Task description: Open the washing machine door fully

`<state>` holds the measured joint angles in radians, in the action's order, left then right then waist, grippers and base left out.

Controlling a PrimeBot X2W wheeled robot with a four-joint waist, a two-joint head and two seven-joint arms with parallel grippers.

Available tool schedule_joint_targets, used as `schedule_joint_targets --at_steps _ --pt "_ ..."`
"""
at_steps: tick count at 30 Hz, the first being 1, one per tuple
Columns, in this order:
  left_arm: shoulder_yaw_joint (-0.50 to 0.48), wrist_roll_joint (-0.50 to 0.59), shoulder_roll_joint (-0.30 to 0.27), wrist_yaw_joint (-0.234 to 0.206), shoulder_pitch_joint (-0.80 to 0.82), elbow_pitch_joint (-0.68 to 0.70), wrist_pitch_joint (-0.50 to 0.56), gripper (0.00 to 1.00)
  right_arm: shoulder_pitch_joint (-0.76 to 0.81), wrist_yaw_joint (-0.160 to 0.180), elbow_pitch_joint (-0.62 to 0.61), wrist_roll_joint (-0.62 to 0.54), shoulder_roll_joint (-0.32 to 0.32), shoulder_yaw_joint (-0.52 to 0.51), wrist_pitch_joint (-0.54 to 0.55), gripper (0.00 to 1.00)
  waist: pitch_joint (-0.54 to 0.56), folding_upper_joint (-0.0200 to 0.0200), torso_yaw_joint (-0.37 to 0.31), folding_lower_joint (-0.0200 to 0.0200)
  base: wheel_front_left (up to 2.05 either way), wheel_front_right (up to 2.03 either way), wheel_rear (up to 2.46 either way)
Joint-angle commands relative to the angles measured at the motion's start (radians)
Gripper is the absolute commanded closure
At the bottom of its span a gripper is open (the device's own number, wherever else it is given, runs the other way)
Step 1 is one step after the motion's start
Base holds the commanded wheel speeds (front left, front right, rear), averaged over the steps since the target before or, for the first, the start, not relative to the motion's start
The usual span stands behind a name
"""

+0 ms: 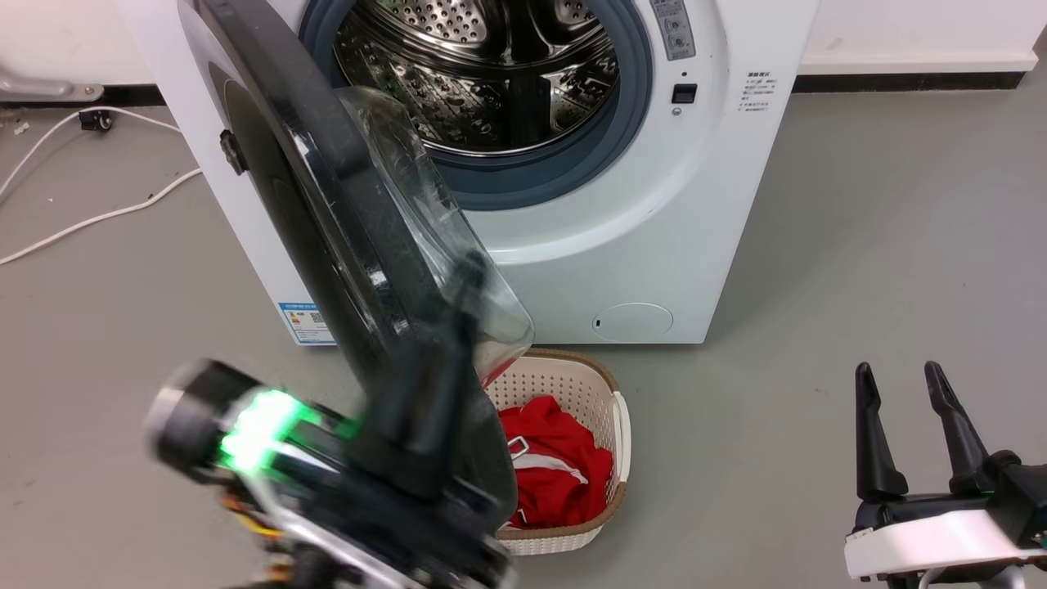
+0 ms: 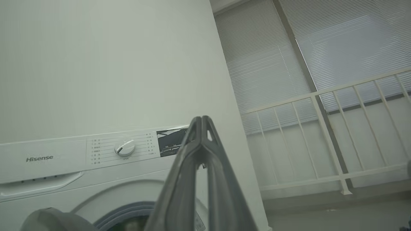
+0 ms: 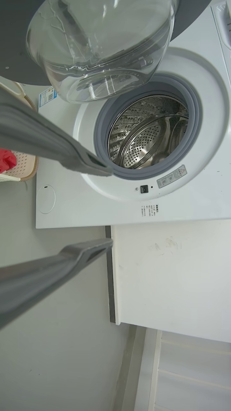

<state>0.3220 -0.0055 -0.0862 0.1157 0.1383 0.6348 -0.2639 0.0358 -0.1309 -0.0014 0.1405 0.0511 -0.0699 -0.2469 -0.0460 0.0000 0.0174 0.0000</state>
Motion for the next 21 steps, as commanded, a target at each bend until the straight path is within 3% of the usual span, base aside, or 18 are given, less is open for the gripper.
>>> schedule_joint_targets --at_steps 1,6,11,21 --pt "0.062 -0.009 -0.027 0.007 -0.038 -0.036 0.000 1.00 -0.005 0.000 0.004 0.003 -0.002 0.003 -0.002 0.00 0.005 0.0000 -0.001 0.0000 0.00 0.00 0.00" --pt "0.188 -0.035 -0.087 0.013 -0.147 -0.153 -0.001 1.00 -0.001 0.000 0.010 0.006 -0.002 0.009 0.001 0.00 0.012 0.0000 -0.010 0.0000 0.00 0.00 0.00" --pt "0.213 -0.053 -0.118 0.011 -0.262 -0.285 -0.001 1.00 0.012 0.000 0.016 0.014 -0.002 0.004 -0.001 0.00 0.013 0.0000 -0.007 0.0000 0.00 0.00 0.00" --pt "0.200 -0.057 -0.084 0.005 -0.228 -0.503 -0.001 1.00 -0.002 0.000 0.022 0.029 -0.002 0.010 -0.001 0.00 0.000 0.0000 0.015 0.0000 0.00 0.00 0.00"
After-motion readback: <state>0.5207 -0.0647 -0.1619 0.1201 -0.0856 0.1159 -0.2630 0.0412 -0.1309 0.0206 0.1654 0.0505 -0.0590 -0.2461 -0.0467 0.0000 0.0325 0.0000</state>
